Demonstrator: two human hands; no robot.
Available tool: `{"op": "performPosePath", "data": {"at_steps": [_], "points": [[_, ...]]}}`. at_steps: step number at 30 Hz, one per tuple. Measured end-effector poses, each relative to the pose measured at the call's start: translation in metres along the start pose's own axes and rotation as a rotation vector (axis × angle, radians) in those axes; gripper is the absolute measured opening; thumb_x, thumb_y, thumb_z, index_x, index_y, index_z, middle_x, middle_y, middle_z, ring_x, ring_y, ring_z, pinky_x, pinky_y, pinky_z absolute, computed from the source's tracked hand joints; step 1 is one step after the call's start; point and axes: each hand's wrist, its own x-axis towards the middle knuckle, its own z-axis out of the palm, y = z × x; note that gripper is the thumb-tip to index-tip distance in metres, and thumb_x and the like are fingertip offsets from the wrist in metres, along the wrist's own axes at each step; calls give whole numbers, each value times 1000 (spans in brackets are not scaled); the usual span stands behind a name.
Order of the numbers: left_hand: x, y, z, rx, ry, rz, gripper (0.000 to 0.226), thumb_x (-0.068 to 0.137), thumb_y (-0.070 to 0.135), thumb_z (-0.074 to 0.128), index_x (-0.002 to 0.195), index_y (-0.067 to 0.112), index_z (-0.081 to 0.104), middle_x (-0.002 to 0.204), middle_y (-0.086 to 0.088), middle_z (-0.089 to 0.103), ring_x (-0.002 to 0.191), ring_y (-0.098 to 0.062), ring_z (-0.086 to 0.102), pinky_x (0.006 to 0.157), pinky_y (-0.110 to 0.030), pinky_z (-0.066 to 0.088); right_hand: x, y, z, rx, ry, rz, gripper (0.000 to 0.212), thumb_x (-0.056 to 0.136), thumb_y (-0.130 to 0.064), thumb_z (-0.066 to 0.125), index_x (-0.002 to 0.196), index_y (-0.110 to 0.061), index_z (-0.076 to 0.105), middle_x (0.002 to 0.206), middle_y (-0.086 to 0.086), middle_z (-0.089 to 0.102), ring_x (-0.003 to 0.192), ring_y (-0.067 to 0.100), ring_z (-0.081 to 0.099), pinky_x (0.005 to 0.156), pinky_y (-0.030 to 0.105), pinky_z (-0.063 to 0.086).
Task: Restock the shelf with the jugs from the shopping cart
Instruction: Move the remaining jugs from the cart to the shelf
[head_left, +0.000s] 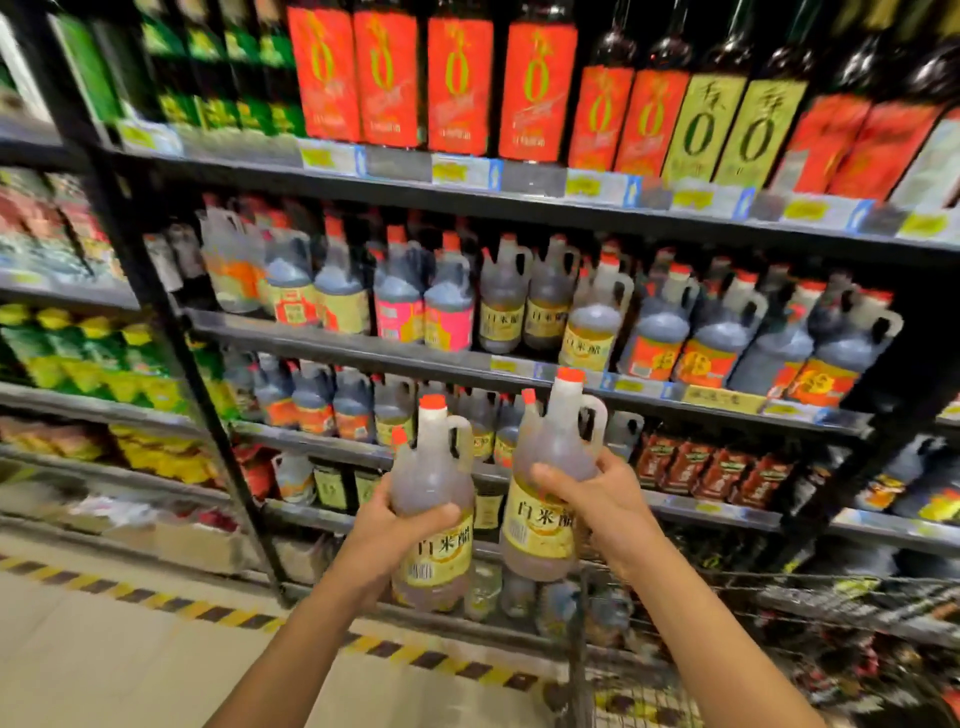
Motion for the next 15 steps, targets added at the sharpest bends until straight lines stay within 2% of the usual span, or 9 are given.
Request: {"op": "performPosePath", "data": {"at_steps": [3,5,7,10,13,15], "points": [[21,14,-7,79,12,44,74,54,35,96,118,21,63,108,-3,76,95,-19,74,85,-43,59,15,-10,10,-5,25,-5,72,56,-38,97,117,-20,66,109,2,78,98,21,76,89,47,60],[39,26,-7,137,20,78,68,55,39,94,114,23,65,104,-1,77,94,-19,74,82,-42,60,28,-16,14,-16,53,-18,68,57,-35,96,116,-20,67,107,1,78,95,19,77,85,42,61],[59,39,-3,204,37,127,67,55,42,93,113,25,65,102,3,76,95,-18,73,82,-40,59,45,-18,15,-45,80,-32,64,60,-34,98,115,-21,67,107,-1,78,94,16,76,83,38,60],[92,60,7,258,44,188,71,61,38,92,121,22,57,110,3,69,99,-14,68,89,-39,57,74,-21,13,-57,121,-47,64,61,-37,97,115,-20,67,108,0,77,96,17,75,86,42,61],[128,79,20,291,47,230,76,63,35,92,126,22,53,115,4,66,103,-14,66,93,-40,56,103,-25,7,-35,118,-61,72,52,-45,96,115,-22,68,109,-1,77,99,18,74,89,44,60],[153,91,30,311,52,281,77,61,36,92,126,23,54,115,5,67,102,-12,66,90,-36,57,124,-28,2,-17,120,-70,79,46,-49,99,113,-22,68,108,-1,77,99,19,75,90,48,60]]}}
